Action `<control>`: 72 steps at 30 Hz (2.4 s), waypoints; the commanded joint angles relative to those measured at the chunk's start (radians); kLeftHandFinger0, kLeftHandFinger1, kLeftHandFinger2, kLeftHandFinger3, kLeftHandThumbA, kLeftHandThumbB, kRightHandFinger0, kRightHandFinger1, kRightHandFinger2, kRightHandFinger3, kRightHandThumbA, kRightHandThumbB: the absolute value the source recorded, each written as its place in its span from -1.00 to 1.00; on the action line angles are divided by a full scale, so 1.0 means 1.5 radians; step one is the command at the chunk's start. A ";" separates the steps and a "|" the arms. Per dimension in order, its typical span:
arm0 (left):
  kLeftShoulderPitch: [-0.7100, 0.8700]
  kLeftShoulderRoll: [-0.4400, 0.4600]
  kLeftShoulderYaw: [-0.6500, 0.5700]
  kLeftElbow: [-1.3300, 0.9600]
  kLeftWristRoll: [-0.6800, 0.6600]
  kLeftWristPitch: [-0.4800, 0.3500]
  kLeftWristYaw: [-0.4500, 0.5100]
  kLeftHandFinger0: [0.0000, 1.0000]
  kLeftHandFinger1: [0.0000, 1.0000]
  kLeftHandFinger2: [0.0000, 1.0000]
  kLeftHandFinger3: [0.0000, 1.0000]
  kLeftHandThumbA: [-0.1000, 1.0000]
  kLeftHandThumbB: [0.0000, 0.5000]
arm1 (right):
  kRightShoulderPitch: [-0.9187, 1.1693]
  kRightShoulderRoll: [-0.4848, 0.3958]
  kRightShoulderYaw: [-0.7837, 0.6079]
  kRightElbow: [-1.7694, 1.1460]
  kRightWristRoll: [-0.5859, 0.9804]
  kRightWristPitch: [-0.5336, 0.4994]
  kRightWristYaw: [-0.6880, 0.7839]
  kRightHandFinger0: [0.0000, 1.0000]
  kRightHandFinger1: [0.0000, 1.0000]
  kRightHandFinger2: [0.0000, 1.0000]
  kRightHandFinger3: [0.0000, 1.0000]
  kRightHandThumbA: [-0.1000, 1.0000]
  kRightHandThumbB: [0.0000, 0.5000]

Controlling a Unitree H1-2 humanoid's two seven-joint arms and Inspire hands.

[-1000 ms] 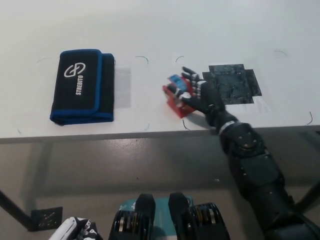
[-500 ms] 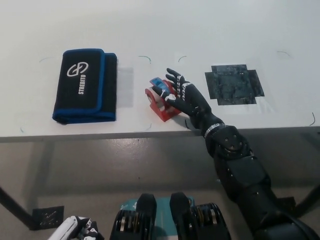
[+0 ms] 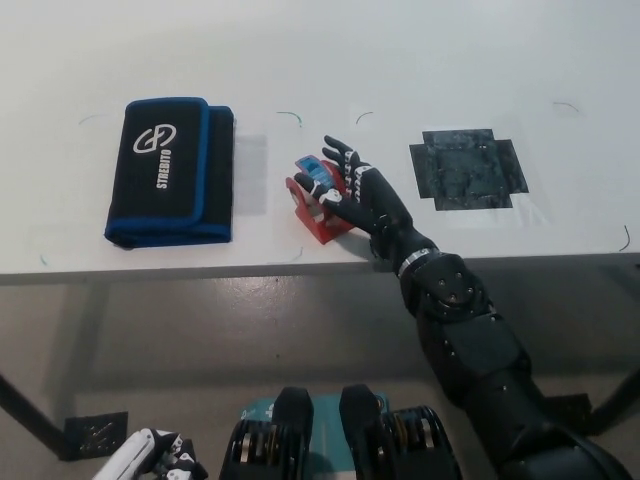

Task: Use the right hand to move the tape on the right hand side to the notebook on the left hand side

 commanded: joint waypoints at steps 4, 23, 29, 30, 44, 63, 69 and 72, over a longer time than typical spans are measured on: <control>-0.003 0.017 0.006 -0.027 0.002 -0.001 -0.011 -0.16 -0.21 -0.10 0.10 -0.01 -0.77 | -0.046 0.021 0.024 0.004 -0.008 -0.056 -0.009 1.00 1.00 1.00 1.00 1.00 1.00; -0.004 0.015 0.010 -0.022 -0.003 -0.003 -0.011 -0.16 -0.20 -0.09 0.11 -0.07 -0.82 | -0.011 -0.068 0.030 -0.133 -0.003 -0.006 0.017 1.00 1.00 1.00 1.00 0.83 1.00; -0.005 0.017 0.009 -0.022 0.001 0.004 -0.013 -0.17 -0.21 -0.09 0.11 -0.07 -0.81 | 0.035 -0.140 0.028 -0.272 0.007 0.036 0.037 1.00 1.00 1.00 1.00 0.81 1.00; -0.006 0.019 0.007 -0.017 0.004 -0.009 -0.012 -0.15 -0.19 -0.08 0.12 -0.03 -0.80 | 0.052 -0.159 0.020 -0.314 0.008 0.035 0.031 1.00 1.00 1.00 1.00 0.81 1.00; -0.012 0.016 0.007 0.001 -0.002 -0.009 -0.014 -0.16 -0.21 -0.11 0.09 -0.04 -0.81 | 0.313 -0.281 -0.011 -0.798 0.021 0.132 0.037 1.00 1.00 1.00 1.00 0.93 1.00; -0.002 0.016 0.013 0.007 0.003 -0.015 -0.004 -0.17 -0.17 -0.05 0.14 -0.01 -0.81 | 0.660 -0.287 0.031 -0.828 0.007 0.046 0.054 1.00 1.00 1.00 1.00 1.00 0.31; -0.002 0.015 0.015 0.009 0.000 -0.024 -0.005 -0.17 -0.16 -0.04 0.14 -0.07 -0.86 | 0.658 -0.278 0.040 -0.832 0.002 0.061 0.051 1.00 1.00 1.00 1.00 1.00 0.30; 0.001 0.012 0.017 0.004 0.002 -0.020 -0.002 -0.13 -0.14 0.00 0.16 -0.07 -0.88 | 0.653 -0.281 0.043 -0.827 0.001 0.061 0.053 1.00 1.00 1.00 1.00 1.00 0.30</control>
